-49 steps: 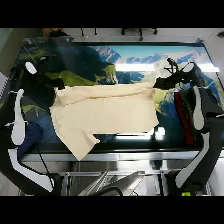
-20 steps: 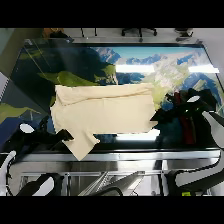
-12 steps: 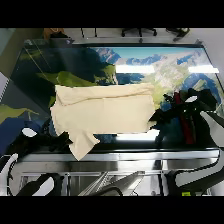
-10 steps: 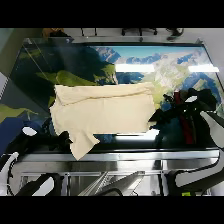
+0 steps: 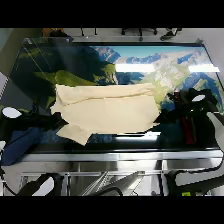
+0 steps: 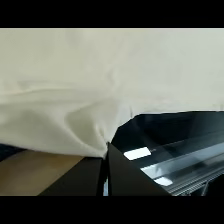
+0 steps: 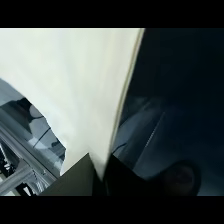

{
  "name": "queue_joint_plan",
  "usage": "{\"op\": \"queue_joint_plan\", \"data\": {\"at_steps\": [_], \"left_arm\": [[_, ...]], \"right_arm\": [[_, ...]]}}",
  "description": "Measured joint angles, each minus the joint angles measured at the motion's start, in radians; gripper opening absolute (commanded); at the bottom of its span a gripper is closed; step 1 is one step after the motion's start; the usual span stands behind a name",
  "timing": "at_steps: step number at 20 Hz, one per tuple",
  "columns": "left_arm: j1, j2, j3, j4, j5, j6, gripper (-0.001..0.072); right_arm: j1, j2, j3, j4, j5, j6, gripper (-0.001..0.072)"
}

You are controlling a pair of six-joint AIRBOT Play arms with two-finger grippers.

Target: Fold the shirts.

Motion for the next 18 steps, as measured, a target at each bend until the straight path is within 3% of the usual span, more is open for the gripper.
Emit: {"op": "queue_joint_plan", "data": {"at_steps": [5, 10, 18], "left_arm": [[0.000, 0.018, 0.129, 0.052, -0.105, -0.019, 0.0015], [-0.003, 0.030, 0.211, 0.080, -0.071, -0.016, 0.0015], [-0.117, -0.329, 0.607, 0.097, 0.011, 0.032, 0.0015]], "right_arm": [[-0.104, 0.048, 0.000, -0.040, 0.023, 0.022, 0.0023], [-0.087, 0.057, 0.056, 0.014, -0.036, 0.013, 0.0023], [0.090, -0.071, 0.359, 0.061, -0.330, -0.013, 0.0024]]}}
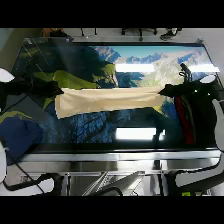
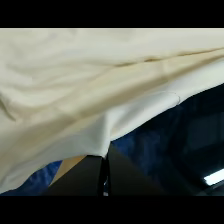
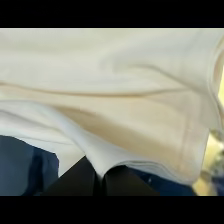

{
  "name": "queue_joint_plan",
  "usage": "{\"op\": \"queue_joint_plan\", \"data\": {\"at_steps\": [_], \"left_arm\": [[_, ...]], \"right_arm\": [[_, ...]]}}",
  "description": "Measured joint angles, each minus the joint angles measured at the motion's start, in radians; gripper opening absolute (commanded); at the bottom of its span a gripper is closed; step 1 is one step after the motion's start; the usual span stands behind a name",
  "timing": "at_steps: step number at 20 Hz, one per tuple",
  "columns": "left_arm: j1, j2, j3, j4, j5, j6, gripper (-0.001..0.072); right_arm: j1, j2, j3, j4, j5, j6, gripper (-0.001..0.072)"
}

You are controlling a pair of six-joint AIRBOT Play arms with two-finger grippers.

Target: Fold the shirts.

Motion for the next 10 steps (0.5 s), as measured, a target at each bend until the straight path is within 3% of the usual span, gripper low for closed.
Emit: {"op": "queue_joint_plan", "data": {"at_steps": [6, 7, 8, 9, 10], "left_arm": [[-0.030, -0.336, 0.251, 0.041, 0.014, 0.013, 0.0016], [-0.032, -0.382, 0.287, 0.050, 0.013, 0.014, 0.0017], [-0.033, -0.420, 0.318, 0.057, 0.010, 0.016, 0.0019], [-0.035, -0.458, 0.349, 0.061, 0.010, 0.016, 0.0042], [-0.038, -0.489, 0.379, 0.065, 0.003, 0.016, 0.0412]], "right_arm": [[0.035, -0.146, 0.068, -0.003, -0.128, -0.013, 0.0055], [0.037, -0.157, 0.070, -0.006, -0.141, -0.019, 0.0196], [0.037, -0.164, 0.072, -0.013, -0.153, -0.027, 0.0286], [0.037, -0.169, 0.074, -0.021, -0.161, -0.033, 0.0299], [0.036, -0.171, 0.076, -0.031, -0.166, -0.036, 0.0317]]}}
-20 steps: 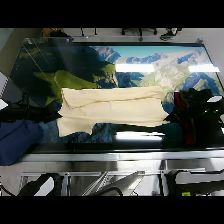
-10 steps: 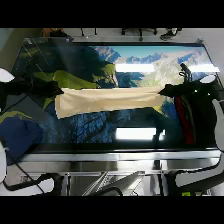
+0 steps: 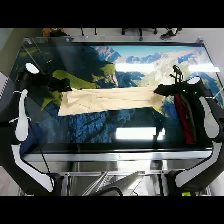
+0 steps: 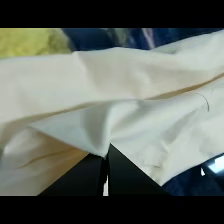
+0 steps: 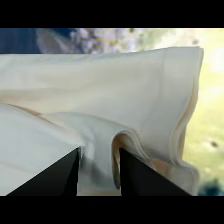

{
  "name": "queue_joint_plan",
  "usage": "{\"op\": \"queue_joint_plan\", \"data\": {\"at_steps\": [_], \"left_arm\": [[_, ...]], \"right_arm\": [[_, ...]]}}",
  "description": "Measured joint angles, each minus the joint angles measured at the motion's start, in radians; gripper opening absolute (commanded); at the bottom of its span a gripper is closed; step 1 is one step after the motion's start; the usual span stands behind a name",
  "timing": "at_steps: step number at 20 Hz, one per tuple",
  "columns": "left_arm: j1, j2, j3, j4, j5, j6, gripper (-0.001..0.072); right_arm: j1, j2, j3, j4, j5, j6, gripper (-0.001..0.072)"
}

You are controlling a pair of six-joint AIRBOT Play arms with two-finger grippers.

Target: Fold the shirts.

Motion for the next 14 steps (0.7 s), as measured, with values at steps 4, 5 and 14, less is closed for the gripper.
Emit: {"op": "queue_joint_plan", "data": {"at_steps": [4, 5, 14], "left_arm": [[-0.003, -0.079, 0.113, 0.010, -0.060, -0.023, 0.0707], [0.001, -0.085, 0.142, 0.010, -0.075, -0.042, 0.0706], [0.009, 0.055, 0.135, 0.006, -0.153, -0.132, 0.0707]], "right_arm": [[-0.023, 0.004, 0.029, -0.066, 0.015, 0.038, 0.0545], [-0.032, 0.004, 0.036, -0.077, 0.027, 0.053, 0.0545], [-0.067, -0.076, 0.052, -0.014, 0.089, 0.085, 0.0491]]}}
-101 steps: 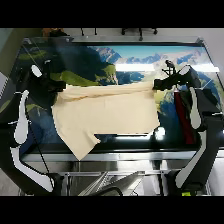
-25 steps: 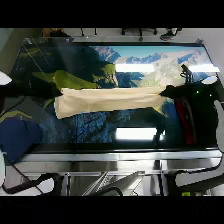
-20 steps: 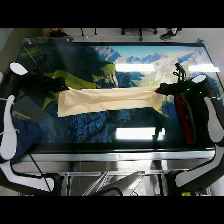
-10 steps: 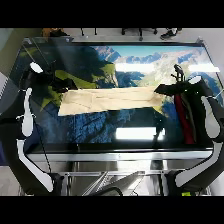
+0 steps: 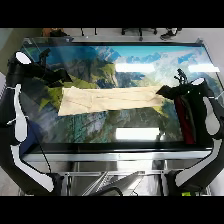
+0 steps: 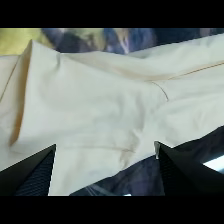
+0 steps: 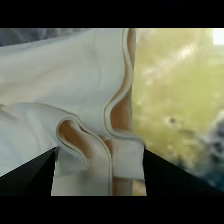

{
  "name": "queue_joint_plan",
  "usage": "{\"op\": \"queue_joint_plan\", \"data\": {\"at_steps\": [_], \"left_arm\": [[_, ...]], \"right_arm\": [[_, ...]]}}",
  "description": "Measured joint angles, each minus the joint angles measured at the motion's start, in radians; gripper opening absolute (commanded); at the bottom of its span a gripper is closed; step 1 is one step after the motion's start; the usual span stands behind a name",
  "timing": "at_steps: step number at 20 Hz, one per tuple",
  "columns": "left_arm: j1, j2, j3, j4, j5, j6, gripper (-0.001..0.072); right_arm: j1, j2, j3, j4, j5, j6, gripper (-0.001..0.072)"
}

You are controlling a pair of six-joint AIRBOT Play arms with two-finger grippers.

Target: Fold the shirts.

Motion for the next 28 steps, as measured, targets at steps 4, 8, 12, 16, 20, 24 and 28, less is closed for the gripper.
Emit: {"op": "queue_joint_plan", "data": {"at_steps": [4, 8, 12, 16, 20, 24, 28], "left_arm": [[-0.028, 0.049, -0.051, -0.002, 0.017, -0.009, 0.0583], [-0.095, 0.041, -0.065, -0.017, 0.025, -0.018, 0.0016], [-0.222, -0.021, -0.069, -0.060, 0.080, -0.023, 0.0015], [-0.403, -0.132, -0.070, -0.078, 0.216, -0.051, 0.0016], [-0.584, -0.256, -0.029, -0.165, 0.412, -0.078, 0.0015], [-0.707, -0.385, 0.101, -0.287, 0.534, -0.102, 0.0016], [-0.732, -0.400, 0.102, -0.454, 0.579, -0.079, 0.0015]], "right_arm": [[0.005, -0.038, 0.000, 0.071, 0.013, -0.051, 0.0068], [0.019, -0.040, 0.027, 0.144, 0.066, -0.113, 0.0022], [0.016, 0.000, 0.143, 0.183, 0.179, -0.093, 0.0022], [0.005, 0.067, 0.307, 0.215, 0.364, -0.016, 0.0022], [0.002, 0.150, 0.425, 0.267, 0.490, 0.040, 0.0022], [0.002, 0.220, 0.475, 0.309, 0.531, 0.062, 0.0022], [0.002, 0.236, 0.487, 0.317, 0.555, 0.077, 0.0022]]}}
